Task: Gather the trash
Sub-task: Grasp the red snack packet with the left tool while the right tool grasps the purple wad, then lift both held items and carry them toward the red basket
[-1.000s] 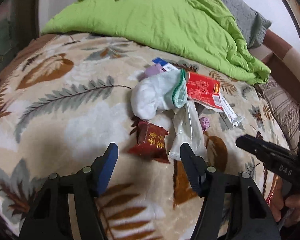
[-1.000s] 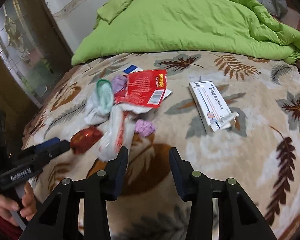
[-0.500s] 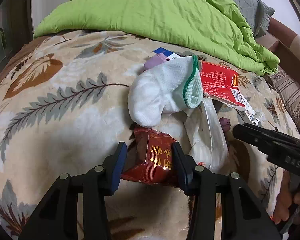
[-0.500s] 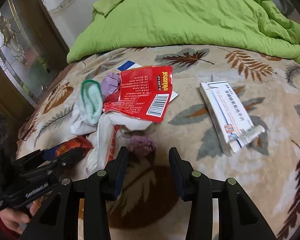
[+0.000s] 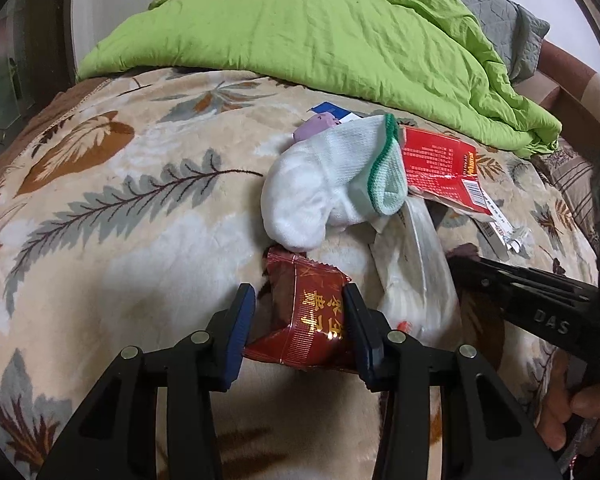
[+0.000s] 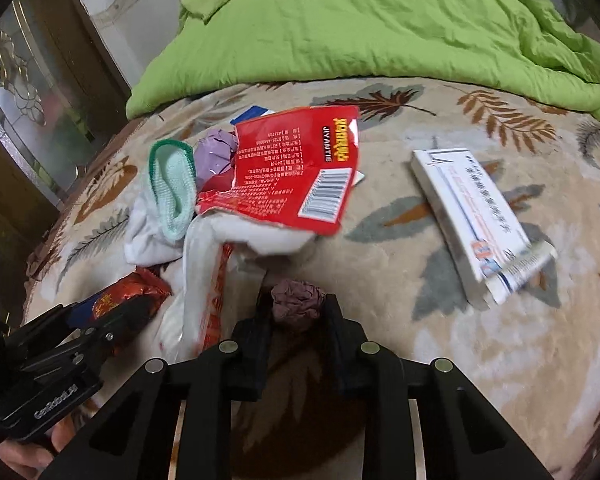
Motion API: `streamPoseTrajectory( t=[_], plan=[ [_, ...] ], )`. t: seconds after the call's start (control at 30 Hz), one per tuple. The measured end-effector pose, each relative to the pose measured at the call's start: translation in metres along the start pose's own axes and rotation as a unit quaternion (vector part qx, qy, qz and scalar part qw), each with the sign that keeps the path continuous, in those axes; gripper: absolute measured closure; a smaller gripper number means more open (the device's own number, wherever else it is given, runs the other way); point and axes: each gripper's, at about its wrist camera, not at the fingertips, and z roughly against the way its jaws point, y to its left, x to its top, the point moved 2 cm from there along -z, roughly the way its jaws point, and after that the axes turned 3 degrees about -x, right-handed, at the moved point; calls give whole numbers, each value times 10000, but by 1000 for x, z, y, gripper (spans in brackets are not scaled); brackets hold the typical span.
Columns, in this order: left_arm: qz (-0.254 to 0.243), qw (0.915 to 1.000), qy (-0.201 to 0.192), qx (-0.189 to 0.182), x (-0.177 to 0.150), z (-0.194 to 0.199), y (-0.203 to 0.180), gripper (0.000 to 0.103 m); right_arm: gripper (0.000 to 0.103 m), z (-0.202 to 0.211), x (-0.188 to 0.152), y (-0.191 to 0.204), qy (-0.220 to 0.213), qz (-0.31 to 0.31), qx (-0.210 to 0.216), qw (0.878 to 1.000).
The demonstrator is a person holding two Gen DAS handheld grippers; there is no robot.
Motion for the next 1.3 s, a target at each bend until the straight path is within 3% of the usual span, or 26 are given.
streamPoseTrajectory(
  t=[0.3,0.6,1.3],
  plan=[
    [-110,9994,-209,-260,-21,51,-27,60,77,59,-36,-1,-342,-37,67,9994],
    [-345,9983,-471,-81,-59,86,-54,60,77,101,-78,0,-537,-60,64,9985],
    [-793,9942,-699,182,-79,105,-77,60,77,116,-98,-7,-678,-200,-19,9975]
  ],
)
